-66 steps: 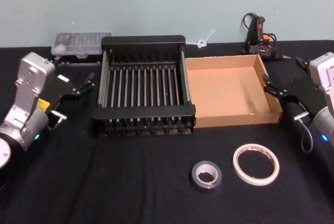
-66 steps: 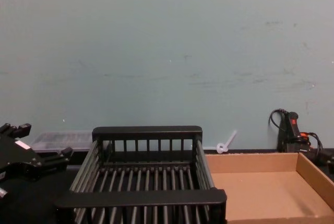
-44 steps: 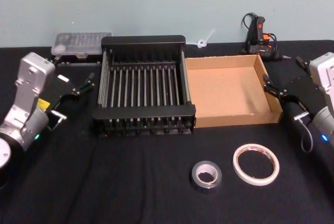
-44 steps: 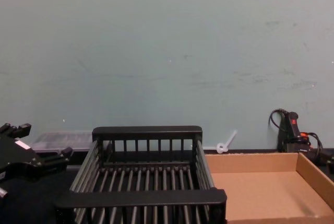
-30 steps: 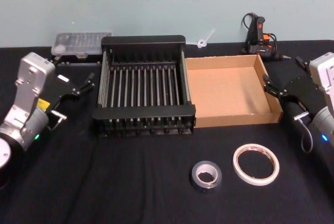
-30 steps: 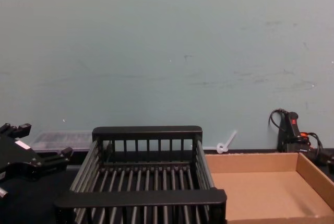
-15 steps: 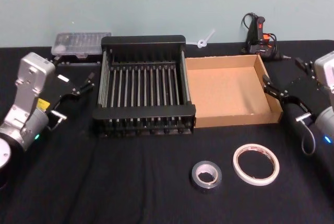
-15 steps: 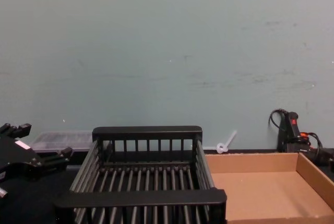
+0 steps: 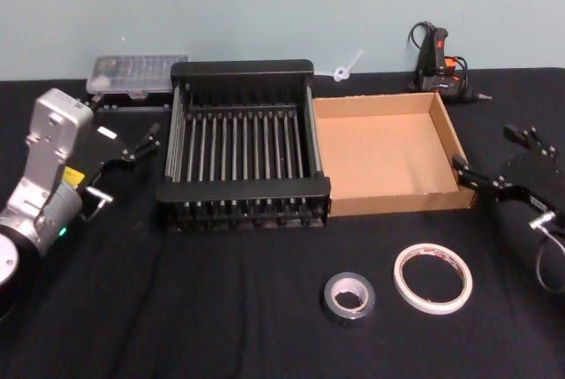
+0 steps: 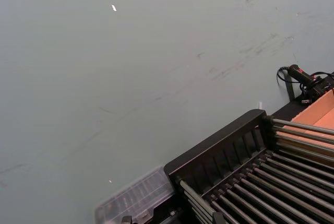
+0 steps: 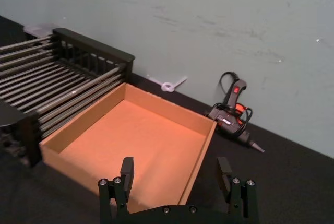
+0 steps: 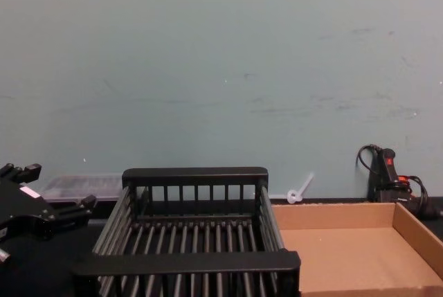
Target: Pick up the white tape and place it into the black box , Pick up the silver tape and place it into the brown box.
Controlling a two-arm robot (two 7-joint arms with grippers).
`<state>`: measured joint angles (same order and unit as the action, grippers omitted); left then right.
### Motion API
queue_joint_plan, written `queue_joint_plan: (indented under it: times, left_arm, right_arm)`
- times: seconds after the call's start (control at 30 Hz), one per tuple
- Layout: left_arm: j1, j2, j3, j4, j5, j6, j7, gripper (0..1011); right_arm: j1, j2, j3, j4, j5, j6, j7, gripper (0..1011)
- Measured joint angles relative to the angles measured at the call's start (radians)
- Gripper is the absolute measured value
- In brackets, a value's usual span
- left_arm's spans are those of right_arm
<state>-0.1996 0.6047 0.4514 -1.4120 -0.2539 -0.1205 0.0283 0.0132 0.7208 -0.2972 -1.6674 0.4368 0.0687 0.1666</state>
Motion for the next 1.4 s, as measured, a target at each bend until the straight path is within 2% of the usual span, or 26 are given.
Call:
queue_joint_plan:
  times: [0.17, 0.23, 0.4, 0.57, 0.8, 1.07, 1.4]
  left_arm:
    - [0.000, 0.000, 0.000, 0.000, 0.000, 0.000, 0.000, 1001]
    - [0.000, 0.000, 0.000, 0.000, 0.000, 0.000, 0.000, 1002]
    - [0.000, 0.000, 0.000, 0.000, 0.000, 0.000, 0.000, 1001]
    - [0.000, 0.000, 0.000, 0.000, 0.000, 0.000, 0.000, 1001]
    - [0.000, 0.000, 0.000, 0.000, 0.000, 0.000, 0.000, 1001]
    - [0.000, 0.000, 0.000, 0.000, 0.000, 0.000, 0.000, 1001]
    - [0.000, 0.000, 0.000, 0.000, 0.000, 0.000, 0.000, 1001]
  right_arm:
    - [-0.050, 0.027, 0.033, -0.055, 0.028, 0.031, 0.024, 1002]
    - [-0.079, 0.039, 0.049, -0.085, 0.050, 0.063, 0.042, 1002]
    - [-0.113, 0.057, 0.060, -0.116, 0.064, 0.110, 0.068, 1002]
    - [-0.138, 0.067, 0.062, -0.131, 0.056, 0.151, 0.080, 1002]
    - [-0.141, 0.062, 0.051, -0.127, 0.032, 0.183, 0.093, 1002]
    - [-0.132, 0.039, 0.034, -0.103, 0.024, 0.216, 0.137, 1002]
    - [-0.133, 0.005, 0.036, -0.081, 0.018, 0.232, 0.159, 1002]
